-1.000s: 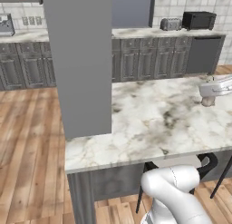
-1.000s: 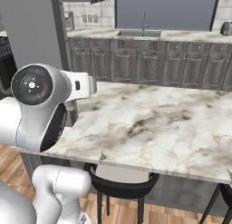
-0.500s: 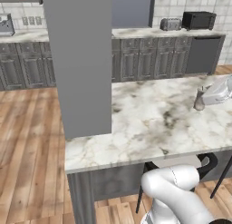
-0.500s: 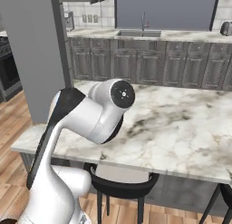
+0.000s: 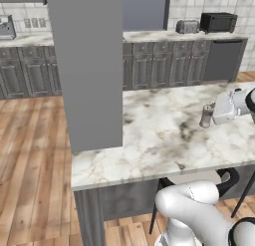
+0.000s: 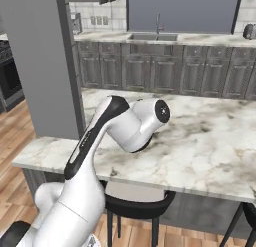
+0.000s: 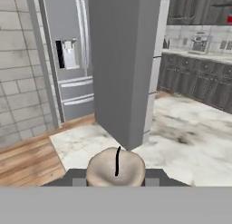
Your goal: Get the candle and the liquor from the cabinet and move them to the dining counter.
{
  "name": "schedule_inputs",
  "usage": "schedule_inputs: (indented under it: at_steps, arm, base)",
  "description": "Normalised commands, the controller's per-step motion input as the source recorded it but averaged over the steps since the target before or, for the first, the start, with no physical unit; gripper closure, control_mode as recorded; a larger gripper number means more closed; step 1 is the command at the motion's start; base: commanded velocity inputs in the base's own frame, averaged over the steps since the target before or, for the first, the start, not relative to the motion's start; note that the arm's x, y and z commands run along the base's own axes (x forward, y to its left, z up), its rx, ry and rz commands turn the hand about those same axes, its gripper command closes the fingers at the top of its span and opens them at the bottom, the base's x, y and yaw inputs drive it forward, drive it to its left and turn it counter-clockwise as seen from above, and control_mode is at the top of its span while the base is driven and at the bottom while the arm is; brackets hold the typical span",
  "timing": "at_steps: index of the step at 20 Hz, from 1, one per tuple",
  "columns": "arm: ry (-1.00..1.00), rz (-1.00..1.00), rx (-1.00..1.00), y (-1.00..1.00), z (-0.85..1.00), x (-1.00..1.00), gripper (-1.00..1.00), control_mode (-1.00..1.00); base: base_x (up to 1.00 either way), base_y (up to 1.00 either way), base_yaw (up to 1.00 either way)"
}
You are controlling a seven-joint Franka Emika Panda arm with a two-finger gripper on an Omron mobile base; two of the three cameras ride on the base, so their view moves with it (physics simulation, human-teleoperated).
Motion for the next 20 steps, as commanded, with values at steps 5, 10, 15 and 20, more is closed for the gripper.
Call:
schedule_inputs:
  at_steps: [5, 10, 15, 20]
  arm:
    - [0.04, 0.17, 0.0, 0.0, -0.69, 0.67, 1.0, -1.0]
    - [0.03, 0.11, 0.0, 0.01, -0.64, 0.63, 1.0, -1.0]
    - [0.0, 0.06, 0.0, 0.0, -0.57, 0.43, 1.0, -1.0]
    - [0.0, 0.01, 0.0, 0.0, -0.51, 0.36, 1.0, -1.0]
  base:
    - [0.0, 0.0, 0.0]
    - [0.0, 0.0, 0.0]
    - [0.0, 0.0, 0.0]
    - [0.0, 0.0, 0.0]
